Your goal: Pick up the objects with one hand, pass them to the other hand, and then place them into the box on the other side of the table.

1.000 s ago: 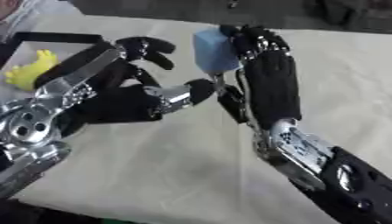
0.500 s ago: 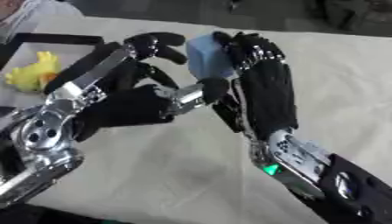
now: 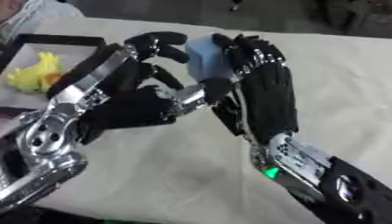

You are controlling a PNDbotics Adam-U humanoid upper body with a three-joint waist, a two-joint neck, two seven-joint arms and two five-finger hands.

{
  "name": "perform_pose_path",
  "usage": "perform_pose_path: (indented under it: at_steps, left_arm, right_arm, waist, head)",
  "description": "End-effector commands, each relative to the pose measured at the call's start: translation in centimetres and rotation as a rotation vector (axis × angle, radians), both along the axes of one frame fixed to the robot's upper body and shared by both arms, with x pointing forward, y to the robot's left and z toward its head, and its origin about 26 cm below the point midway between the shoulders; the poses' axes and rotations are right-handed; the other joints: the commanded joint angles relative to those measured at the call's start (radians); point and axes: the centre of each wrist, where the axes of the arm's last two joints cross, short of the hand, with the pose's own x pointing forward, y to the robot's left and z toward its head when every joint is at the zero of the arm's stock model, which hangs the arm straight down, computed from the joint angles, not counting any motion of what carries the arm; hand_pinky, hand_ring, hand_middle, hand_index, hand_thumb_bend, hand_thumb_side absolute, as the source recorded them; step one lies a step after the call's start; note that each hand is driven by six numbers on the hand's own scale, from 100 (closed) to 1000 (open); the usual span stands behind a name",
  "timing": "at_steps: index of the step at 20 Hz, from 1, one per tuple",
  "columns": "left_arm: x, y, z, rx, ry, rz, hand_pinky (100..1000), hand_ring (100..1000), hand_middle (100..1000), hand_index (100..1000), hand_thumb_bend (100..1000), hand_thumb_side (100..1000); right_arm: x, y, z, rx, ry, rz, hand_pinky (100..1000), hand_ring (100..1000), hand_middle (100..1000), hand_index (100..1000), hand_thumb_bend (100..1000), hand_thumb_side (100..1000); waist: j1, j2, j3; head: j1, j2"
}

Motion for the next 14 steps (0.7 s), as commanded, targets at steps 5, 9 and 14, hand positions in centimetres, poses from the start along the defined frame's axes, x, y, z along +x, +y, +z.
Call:
perform_pose_path:
  at_steps: [5,9,14]
  left_arm:
    - [-0.25,0.04,0.71,0.111,-0.094,0.480,1000,579,750,899,643,355]
    - [-0.24,0.03,0.91,0.096,-0.135,0.506,1000,604,769,921,733,335]
    - [-0.24,0.02,0.80,0.093,-0.151,0.517,1000,623,779,932,794,318]
  right_arm:
    - [-0.26,0.08,0.65,0.029,-0.055,-0.018,572,636,510,485,189,100]
    - [-0.27,-0.07,0.47,0.040,-0.064,-0.050,563,632,509,484,188,100]
    - [-0.32,-0.06,0.32,0.048,-0.079,-0.084,563,634,509,484,183,100]
  waist:
    - [0.001,-0.014,0.005]
    - [0.001,-0.015,0.007]
    - [0.003,-0.015,0.010]
  head:
    - [0.004,-0.009]
    - [0.006,-0.010]
    - [0.006,-0.011]
